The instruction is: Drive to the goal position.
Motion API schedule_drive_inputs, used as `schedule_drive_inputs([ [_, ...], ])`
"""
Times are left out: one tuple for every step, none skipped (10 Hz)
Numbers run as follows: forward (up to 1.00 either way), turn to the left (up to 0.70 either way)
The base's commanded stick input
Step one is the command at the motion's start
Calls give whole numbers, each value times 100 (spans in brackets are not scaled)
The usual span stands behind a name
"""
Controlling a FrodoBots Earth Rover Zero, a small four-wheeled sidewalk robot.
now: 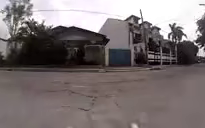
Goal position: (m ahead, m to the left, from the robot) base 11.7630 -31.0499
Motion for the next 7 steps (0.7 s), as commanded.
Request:
schedule_drive_inputs([
  [70,-27],
  [70,-27],
  [70,-27],
  [70,-27],
  [70,-27],
  [70,-27],
  [24,-39],
])
